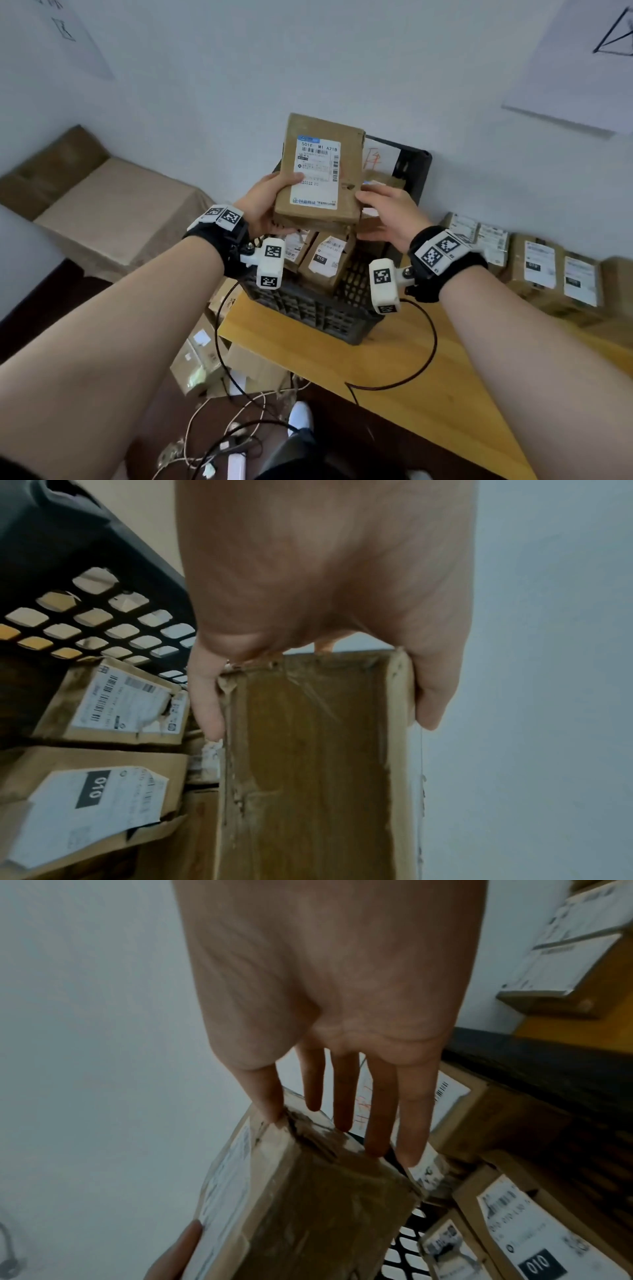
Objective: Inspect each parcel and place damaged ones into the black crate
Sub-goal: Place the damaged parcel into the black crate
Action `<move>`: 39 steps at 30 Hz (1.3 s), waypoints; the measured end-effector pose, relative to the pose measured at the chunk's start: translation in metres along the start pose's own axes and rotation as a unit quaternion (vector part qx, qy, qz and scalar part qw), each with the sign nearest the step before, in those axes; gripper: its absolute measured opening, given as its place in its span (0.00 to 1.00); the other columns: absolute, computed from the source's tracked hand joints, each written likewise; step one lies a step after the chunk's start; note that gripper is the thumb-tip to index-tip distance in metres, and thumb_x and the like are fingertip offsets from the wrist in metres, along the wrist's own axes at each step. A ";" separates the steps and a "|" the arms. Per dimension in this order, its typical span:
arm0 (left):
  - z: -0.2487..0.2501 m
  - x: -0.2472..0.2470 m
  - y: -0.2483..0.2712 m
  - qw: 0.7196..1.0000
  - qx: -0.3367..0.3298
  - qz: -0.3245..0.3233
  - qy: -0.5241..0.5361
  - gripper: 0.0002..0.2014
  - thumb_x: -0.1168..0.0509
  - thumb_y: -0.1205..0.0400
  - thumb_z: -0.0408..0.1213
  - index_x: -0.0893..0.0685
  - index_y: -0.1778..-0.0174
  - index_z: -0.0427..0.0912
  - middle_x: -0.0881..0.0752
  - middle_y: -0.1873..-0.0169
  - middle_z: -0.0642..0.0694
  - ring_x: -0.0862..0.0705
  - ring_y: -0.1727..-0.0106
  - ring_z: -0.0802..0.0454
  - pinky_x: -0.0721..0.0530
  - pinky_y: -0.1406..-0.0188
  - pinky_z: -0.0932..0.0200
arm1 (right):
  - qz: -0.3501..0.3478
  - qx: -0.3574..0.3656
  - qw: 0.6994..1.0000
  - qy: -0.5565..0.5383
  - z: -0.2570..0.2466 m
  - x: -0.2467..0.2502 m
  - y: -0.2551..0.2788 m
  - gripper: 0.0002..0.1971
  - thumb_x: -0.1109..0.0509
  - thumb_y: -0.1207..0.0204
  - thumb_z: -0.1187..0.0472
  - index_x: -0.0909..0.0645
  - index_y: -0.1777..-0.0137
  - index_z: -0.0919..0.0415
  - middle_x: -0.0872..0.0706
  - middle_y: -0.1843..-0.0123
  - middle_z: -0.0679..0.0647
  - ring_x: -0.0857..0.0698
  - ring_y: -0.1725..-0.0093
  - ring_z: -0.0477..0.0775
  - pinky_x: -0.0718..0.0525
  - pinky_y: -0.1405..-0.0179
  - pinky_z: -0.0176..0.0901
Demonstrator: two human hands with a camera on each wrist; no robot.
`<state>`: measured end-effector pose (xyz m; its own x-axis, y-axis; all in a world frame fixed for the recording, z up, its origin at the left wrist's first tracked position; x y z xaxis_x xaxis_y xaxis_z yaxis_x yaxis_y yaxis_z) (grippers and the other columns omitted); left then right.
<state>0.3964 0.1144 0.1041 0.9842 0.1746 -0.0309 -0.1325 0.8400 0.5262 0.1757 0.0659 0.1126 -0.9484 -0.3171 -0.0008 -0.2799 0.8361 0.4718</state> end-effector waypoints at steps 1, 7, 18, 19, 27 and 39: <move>-0.006 0.004 -0.007 1.000 0.014 -0.009 -0.003 0.21 0.31 0.15 0.54 0.18 0.28 0.53 0.07 0.40 0.45 0.10 0.39 0.41 0.09 0.46 0.37 | 0.009 -0.015 1.000 0.007 0.006 -0.002 -0.004 0.16 0.26 0.16 0.56 0.15 0.30 0.52 0.12 0.36 0.53 0.11 0.38 0.61 0.07 0.48 0.67; -0.058 -0.015 -0.039 0.976 0.162 -0.140 -0.025 0.29 0.26 0.21 0.55 0.18 0.26 0.44 0.12 0.30 0.39 0.15 0.28 0.34 0.16 0.33 0.27 | 0.061 -0.118 0.988 0.083 0.034 0.009 -0.019 0.30 0.21 0.22 0.46 0.27 0.27 0.55 0.18 0.32 0.55 0.15 0.38 0.63 0.10 0.53 0.79; -0.130 -0.050 -0.093 0.951 0.263 -0.100 -0.127 0.16 0.44 0.06 0.37 0.23 0.24 0.37 0.12 0.39 0.39 0.12 0.48 0.44 0.15 0.57 0.45 | 0.056 -0.181 0.921 0.340 0.070 0.022 -0.045 0.63 0.14 0.30 0.48 0.58 0.10 0.65 0.21 0.24 0.61 0.14 0.35 0.64 0.10 0.40 0.65; -0.136 -0.050 -0.098 0.949 0.271 -0.099 -0.127 0.16 0.43 0.07 0.36 0.23 0.25 0.36 0.12 0.38 0.39 0.12 0.46 0.42 0.14 0.51 0.42 | 0.054 -0.185 0.920 0.341 0.075 0.022 -0.048 0.65 0.14 0.31 0.49 0.60 0.10 0.64 0.22 0.24 0.61 0.14 0.34 0.65 0.10 0.39 0.65; -0.159 -0.048 -0.126 0.936 0.302 -0.110 -0.140 0.19 0.38 0.12 0.38 0.22 0.25 0.36 0.13 0.33 0.37 0.13 0.34 0.35 0.18 0.28 0.35 | 0.064 -0.213 0.901 0.373 0.086 0.018 -0.061 0.63 0.15 0.29 0.52 0.61 0.11 0.65 0.24 0.21 0.65 0.18 0.29 0.67 0.13 0.34 0.66; -0.086 -0.027 -0.133 0.982 0.177 -0.069 0.017 0.26 0.40 0.13 0.66 0.14 0.33 0.50 0.09 0.39 0.45 0.10 0.39 0.43 0.10 0.42 0.42 | 0.133 -0.071 0.973 0.172 0.038 0.020 -0.076 0.61 0.16 0.48 0.29 0.39 0.14 0.38 0.25 0.21 0.53 0.18 0.28 0.61 0.16 0.28 0.62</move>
<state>0.3776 0.0422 -0.0380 0.9847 0.0935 -0.1471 0.0565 0.6274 0.7766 0.1724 0.0125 0.0434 -0.8714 -0.2497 0.4223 0.0158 0.8461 0.5328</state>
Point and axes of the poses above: each hand's wrist, its own y-axis away from the middle knuckle, its own x-axis out of the back of the hand, z = x × y, the point moved 9 cm from there along -y, towards the middle knuckle
